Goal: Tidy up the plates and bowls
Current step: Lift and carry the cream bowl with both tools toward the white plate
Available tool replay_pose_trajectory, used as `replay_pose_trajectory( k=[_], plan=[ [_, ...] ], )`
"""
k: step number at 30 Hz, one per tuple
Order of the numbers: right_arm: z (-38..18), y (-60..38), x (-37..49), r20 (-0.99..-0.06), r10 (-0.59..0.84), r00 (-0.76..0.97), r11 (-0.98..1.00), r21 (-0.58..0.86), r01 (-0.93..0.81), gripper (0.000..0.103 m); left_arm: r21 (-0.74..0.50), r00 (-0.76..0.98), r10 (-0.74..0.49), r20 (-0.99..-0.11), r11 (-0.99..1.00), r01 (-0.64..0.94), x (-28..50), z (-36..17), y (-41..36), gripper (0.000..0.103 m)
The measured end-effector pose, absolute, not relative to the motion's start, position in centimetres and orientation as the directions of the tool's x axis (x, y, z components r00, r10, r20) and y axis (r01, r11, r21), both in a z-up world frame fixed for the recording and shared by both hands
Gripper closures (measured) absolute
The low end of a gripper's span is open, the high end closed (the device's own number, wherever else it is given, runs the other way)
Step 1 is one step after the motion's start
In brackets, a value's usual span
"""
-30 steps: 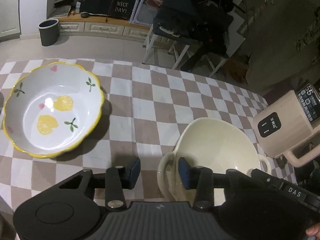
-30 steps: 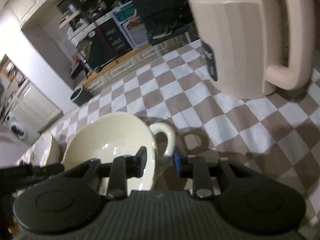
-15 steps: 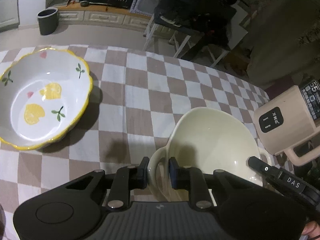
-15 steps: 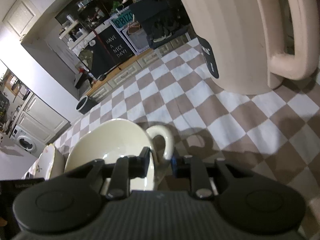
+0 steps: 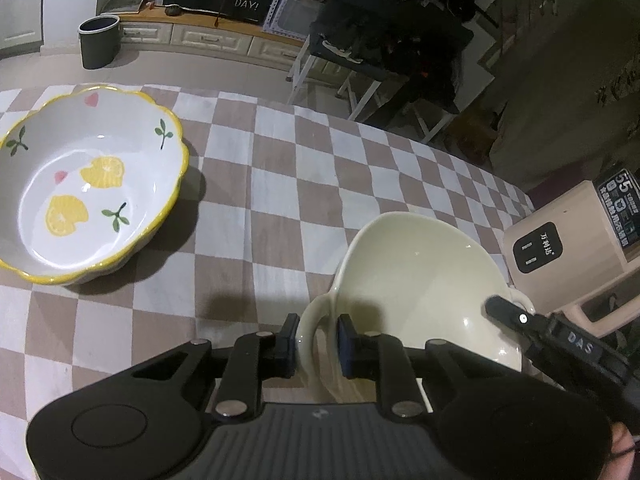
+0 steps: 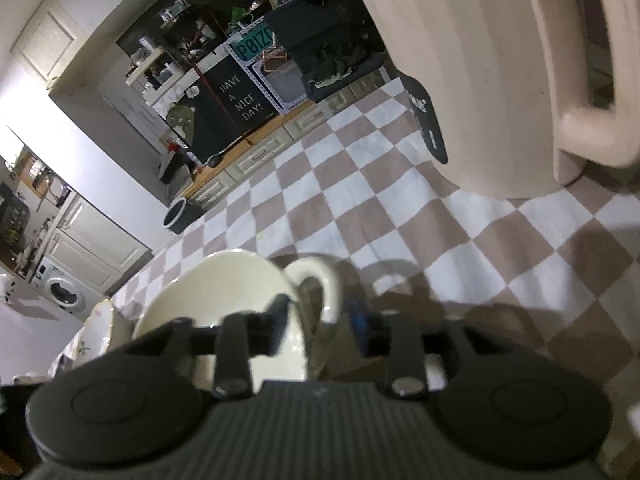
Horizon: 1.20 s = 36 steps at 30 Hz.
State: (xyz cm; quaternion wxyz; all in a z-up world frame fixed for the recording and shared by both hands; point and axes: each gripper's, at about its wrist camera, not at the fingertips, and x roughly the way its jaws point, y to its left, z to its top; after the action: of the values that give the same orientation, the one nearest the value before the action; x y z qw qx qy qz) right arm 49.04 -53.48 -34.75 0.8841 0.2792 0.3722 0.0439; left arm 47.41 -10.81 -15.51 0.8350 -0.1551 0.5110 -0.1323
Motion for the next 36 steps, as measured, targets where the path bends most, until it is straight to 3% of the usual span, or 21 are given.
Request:
replay_pose_trajectory(
  k=[2, 4, 11, 15, 19, 22, 28, 36],
  plan=[
    [-34.8, -53.5, 49.6, -0.629, 0.299, 0.718, 0.833, 0.539, 0.125, 0.055, -0.4, 0.44, -0.382, -0.813, 0.915, 0.054, 47.5, -15.7, -10.8, 0.082],
    [-34.6, -53.4, 49.9, -0.62, 0.324, 0.715, 0.831, 0.548, 0.099, 0.069, -0.399, 0.442, -0.376, -0.815, 0.916, 0.043, 47.6, -15.8, -10.8, 0.082],
    [-33.8, -52.5, 48.7, -0.718, 0.328, 0.615, 0.915, 0.403, -0.017, 0.076, -0.41, 0.442, -0.394, -0.806, 0.91, 0.064, 48.0, -16.0, -10.7, 0.08],
    [-33.8, -52.8, 48.3, -0.715, 0.329, 0.617, 0.917, 0.399, -0.027, 0.074, -0.391, 0.441, -0.384, -0.811, 0.917, 0.079, 48.1, -15.9, -11.1, 0.079],
    [-34.0, -52.9, 49.0, -0.693, 0.3, 0.655, 0.908, 0.419, 0.028, 0.058, -0.384, 0.441, -0.376, -0.815, 0.92, 0.076, 48.2, -15.9, -11.2, 0.078],
    [-34.2, -52.9, 49.3, -0.667, 0.328, 0.669, 0.882, 0.471, 0.037, 0.067, -0.378, 0.459, -0.369, -0.808, 0.923, 0.077, 47.8, -15.9, -11.3, 0.078],
    [-33.5, -52.8, 48.4, -0.665, 0.318, 0.676, 0.892, 0.451, 0.025, 0.068, -0.401, 0.484, -0.388, -0.784, 0.912, 0.082, 46.5, -15.6, -11.2, 0.078],
    [-30.3, -53.3, 46.0, -0.616, 0.322, 0.718, 0.892, 0.452, -0.013, 0.068, -0.382, 0.542, -0.388, -0.746, 0.915, 0.128, 43.8, -11.3, -11.0, 0.078]
  ],
)
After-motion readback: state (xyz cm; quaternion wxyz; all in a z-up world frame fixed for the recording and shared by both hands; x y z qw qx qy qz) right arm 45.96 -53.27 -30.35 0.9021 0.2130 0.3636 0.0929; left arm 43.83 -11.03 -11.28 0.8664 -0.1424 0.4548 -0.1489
